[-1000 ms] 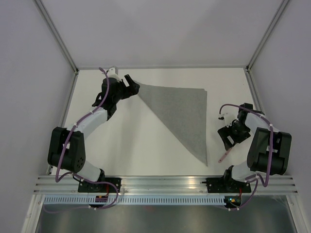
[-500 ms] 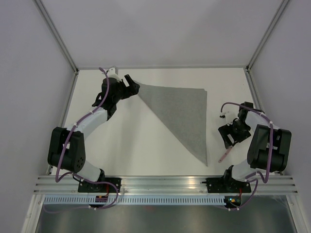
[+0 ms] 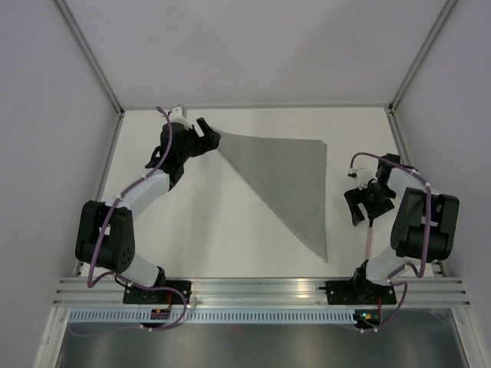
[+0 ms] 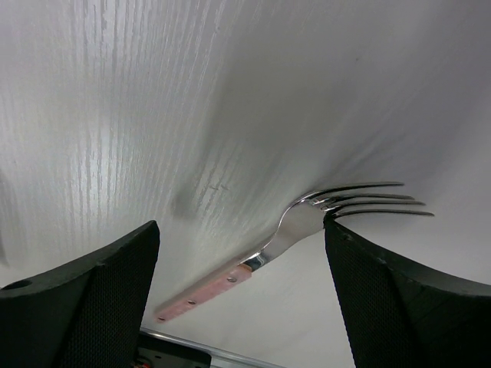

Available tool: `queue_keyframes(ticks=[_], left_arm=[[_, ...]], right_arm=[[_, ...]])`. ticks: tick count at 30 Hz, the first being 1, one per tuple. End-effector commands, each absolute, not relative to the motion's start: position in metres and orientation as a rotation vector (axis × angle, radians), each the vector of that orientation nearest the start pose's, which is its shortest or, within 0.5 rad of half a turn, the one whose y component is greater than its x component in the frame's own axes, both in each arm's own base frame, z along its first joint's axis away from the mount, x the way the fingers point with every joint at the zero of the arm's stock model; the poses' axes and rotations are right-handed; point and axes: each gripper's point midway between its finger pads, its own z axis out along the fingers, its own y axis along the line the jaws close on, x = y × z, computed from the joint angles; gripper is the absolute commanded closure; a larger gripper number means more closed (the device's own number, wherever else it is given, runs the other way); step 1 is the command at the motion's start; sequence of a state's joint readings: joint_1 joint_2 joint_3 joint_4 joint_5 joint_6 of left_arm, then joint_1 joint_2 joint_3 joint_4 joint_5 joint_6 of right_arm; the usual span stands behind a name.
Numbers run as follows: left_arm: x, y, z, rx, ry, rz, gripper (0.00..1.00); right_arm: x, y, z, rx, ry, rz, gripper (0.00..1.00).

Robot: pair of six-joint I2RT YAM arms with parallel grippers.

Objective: Fold the napkin, place the utensils inside, and roll it up
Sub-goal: Pick up the fork at the center of the board.

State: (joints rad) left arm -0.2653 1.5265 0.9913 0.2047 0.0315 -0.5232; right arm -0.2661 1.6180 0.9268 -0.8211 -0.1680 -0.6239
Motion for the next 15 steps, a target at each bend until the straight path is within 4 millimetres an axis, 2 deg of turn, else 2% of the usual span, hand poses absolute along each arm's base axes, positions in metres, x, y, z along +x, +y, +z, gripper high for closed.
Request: queue_keyframes(ticks=[1,8,15], left_arm=[[0.452,-0.151,0.212,-0.200,1.857,-0.579,0.07],[0.453,-0.151,0.212,-0.200,1.853,-0.574,0.07],[0.454,-0.152,0.213,-0.193,1.851,-0.576,0.07]], right_arm=[[0.258,-0.042,0.006,-0.548,2.868,0.293,0.07],[0.266,-0.036,0.007,-0.576,2.859,0.282,0.08],[0.273,-0.044,0.010,-0.580,2.845,0.210,0.12]])
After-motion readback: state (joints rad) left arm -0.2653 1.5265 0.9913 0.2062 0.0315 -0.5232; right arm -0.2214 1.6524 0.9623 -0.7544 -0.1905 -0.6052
